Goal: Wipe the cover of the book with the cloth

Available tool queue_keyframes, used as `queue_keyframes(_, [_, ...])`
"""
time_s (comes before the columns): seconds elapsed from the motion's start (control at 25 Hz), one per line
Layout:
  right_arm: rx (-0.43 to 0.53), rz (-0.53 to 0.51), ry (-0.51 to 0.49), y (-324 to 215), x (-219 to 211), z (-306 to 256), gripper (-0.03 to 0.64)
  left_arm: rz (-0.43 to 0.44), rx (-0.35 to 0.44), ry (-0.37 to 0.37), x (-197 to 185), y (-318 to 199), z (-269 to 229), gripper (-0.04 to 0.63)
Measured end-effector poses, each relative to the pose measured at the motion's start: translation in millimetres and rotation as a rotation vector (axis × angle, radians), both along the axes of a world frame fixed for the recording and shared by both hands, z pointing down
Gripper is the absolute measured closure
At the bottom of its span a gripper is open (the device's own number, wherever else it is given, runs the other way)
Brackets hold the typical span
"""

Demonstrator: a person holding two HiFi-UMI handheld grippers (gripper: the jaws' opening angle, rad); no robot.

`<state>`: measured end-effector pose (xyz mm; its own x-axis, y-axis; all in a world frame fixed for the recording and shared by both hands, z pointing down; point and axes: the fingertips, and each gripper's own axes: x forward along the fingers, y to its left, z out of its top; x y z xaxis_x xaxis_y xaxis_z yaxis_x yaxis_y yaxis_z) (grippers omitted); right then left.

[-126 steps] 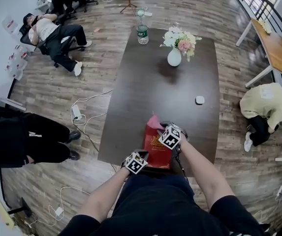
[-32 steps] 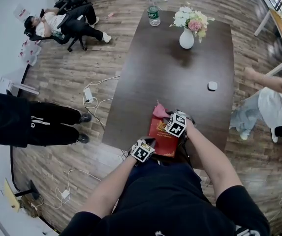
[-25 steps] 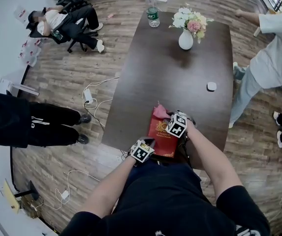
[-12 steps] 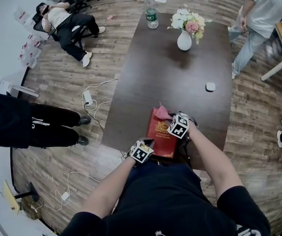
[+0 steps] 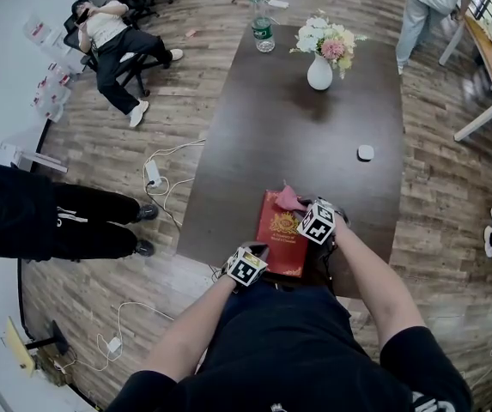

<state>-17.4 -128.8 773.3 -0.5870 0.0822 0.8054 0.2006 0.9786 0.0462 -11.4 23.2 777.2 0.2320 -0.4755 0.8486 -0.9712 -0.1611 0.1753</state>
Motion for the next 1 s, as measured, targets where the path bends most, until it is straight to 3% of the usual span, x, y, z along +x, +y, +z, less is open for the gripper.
queue_keyframes(1.0, [-0.018, 0.054, -0.006, -10, 28, -1, 0.506, -0.002, 0.0, 0.007, 3, 1, -2, 0.6])
